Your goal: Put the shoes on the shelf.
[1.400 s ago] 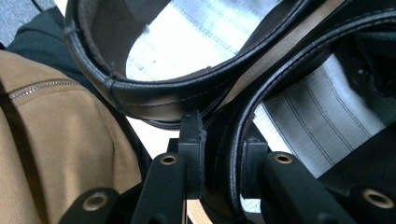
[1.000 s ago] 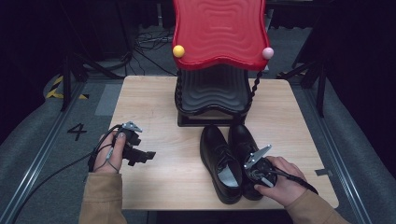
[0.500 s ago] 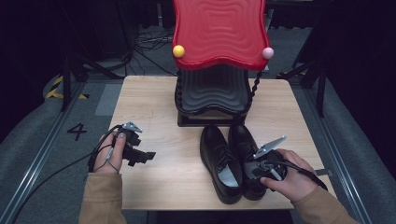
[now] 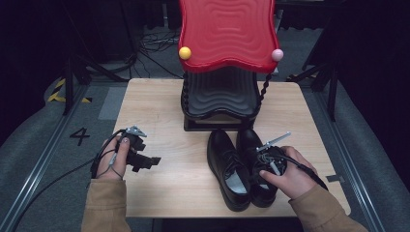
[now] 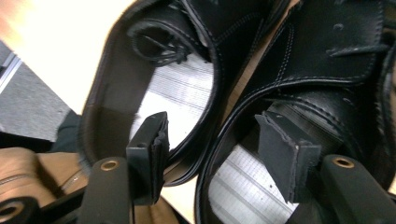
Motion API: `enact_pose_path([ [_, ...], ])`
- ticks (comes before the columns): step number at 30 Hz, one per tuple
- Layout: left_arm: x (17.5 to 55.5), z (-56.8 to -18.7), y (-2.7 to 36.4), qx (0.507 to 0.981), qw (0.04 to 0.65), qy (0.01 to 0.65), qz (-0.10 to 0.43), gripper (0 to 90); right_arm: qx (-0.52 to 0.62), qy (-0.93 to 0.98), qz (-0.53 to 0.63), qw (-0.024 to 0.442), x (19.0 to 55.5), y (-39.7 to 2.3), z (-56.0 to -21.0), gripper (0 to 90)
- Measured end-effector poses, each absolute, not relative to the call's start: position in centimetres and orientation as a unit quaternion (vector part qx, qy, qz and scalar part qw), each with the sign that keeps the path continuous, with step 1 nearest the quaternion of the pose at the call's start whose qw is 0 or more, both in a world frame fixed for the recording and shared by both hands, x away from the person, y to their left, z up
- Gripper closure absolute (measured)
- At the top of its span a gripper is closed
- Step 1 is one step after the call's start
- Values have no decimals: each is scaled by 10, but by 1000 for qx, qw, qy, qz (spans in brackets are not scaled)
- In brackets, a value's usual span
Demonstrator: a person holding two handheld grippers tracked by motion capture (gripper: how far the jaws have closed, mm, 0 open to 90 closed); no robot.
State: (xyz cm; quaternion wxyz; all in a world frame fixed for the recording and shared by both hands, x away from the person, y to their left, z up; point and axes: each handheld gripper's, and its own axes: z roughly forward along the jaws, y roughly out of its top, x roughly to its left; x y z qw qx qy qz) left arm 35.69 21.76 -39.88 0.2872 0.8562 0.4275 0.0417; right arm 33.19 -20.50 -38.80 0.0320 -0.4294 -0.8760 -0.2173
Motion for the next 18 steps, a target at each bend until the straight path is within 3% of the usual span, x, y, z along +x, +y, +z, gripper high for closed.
enact_pose_path([
  [9, 357, -399, 216, 856, 286, 428, 41, 201, -447, -873, -194, 34, 342, -192, -410, 458],
  [18, 357, -400, 219, 856, 287, 429, 41, 201, -503, -852, -145, 20, 348, -177, -419, 597],
])
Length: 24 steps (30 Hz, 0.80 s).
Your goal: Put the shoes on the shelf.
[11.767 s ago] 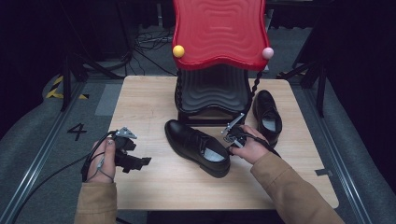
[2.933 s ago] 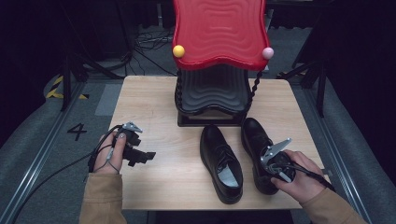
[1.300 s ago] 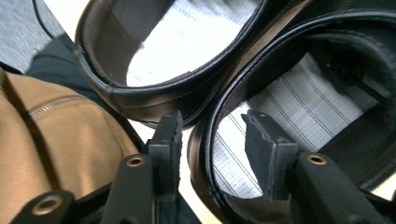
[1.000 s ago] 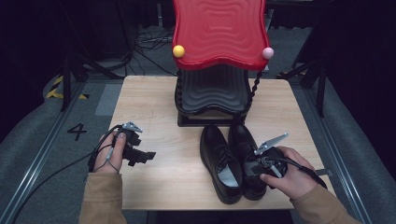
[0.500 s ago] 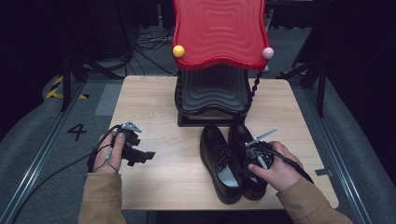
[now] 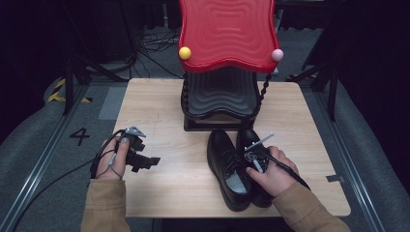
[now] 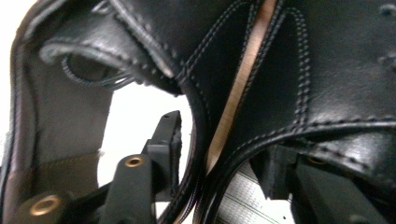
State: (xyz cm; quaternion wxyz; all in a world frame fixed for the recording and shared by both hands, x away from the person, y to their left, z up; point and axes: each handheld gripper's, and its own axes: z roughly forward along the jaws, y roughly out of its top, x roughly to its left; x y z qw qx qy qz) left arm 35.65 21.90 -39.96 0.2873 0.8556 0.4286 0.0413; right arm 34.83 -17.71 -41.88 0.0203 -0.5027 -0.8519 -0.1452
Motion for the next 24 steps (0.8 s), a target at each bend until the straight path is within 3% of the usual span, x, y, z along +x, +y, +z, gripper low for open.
enact_pose_path([
  [4, 356, -400, 219, 856, 286, 429, 41, 201, -519, -847, -117, 9, 350, -173, -421, 680],
  [15, 356, -400, 219, 855, 288, 429, 41, 201, -476, -874, -99, -4, 346, -166, -422, 654],
  [24, 356, -399, 219, 856, 287, 429, 40, 202, -502, -860, -90, 6, 352, -165, -421, 716],
])
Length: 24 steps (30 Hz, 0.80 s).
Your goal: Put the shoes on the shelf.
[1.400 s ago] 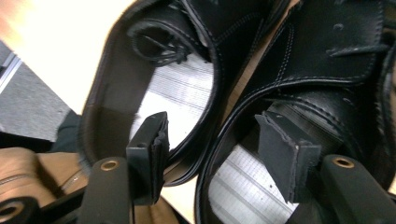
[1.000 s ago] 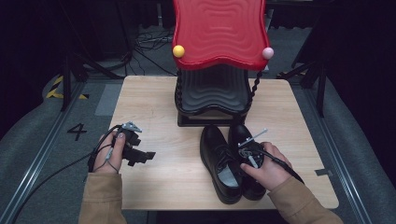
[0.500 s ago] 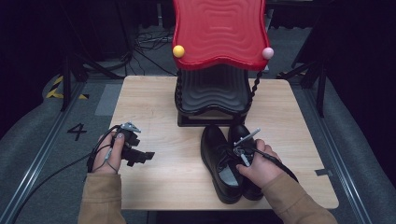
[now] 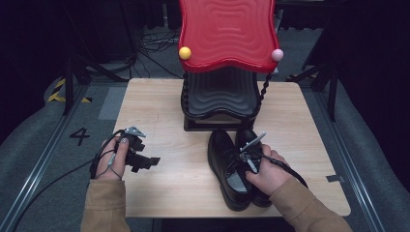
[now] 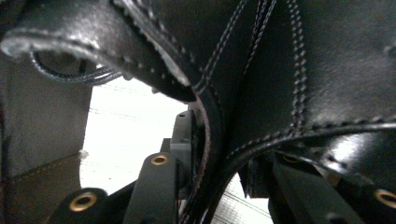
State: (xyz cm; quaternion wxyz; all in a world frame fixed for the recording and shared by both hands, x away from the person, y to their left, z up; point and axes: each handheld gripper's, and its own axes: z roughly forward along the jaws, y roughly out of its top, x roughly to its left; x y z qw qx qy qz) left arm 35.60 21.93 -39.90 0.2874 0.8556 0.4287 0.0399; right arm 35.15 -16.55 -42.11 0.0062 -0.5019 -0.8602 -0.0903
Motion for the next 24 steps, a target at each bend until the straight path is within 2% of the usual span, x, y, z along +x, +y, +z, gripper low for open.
enact_pose_path([
  [10, 356, -399, 222, 853, 290, 432, 42, 201, -545, -834, -83, 20, 356, -171, -416, 809],
  [20, 356, -399, 224, 852, 291, 434, 43, 202, -548, -832, -86, 30, 357, -180, -400, 826],
  [24, 356, -399, 224, 852, 292, 434, 42, 202, -536, -840, -79, 27, 351, -181, -380, 827],
])
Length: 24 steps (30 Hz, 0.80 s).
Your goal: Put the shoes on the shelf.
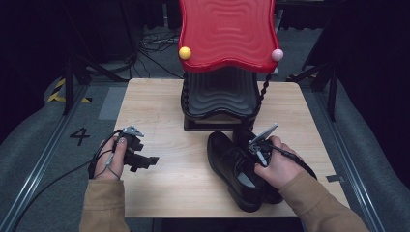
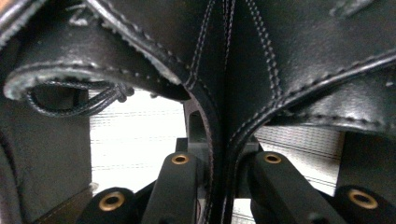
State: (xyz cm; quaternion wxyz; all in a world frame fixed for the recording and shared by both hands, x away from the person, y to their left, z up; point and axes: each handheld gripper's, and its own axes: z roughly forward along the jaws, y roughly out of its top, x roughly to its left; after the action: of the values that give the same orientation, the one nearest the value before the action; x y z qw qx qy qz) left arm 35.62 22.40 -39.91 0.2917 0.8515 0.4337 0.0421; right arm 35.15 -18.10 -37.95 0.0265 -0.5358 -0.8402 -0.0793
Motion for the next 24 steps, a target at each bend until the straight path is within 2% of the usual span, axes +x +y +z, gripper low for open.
enact_pose_path([
  [4, 356, -399, 225, 851, 292, 434, 42, 201, -520, -849, -84, 37, 344, -185, -352, 827],
  [10, 355, -398, 224, 851, 293, 434, 42, 201, -511, -855, -91, 20, 331, -185, -321, 826],
  [24, 355, -398, 227, 849, 295, 436, 45, 201, -509, -854, -108, 11, 337, -194, -285, 824],
])
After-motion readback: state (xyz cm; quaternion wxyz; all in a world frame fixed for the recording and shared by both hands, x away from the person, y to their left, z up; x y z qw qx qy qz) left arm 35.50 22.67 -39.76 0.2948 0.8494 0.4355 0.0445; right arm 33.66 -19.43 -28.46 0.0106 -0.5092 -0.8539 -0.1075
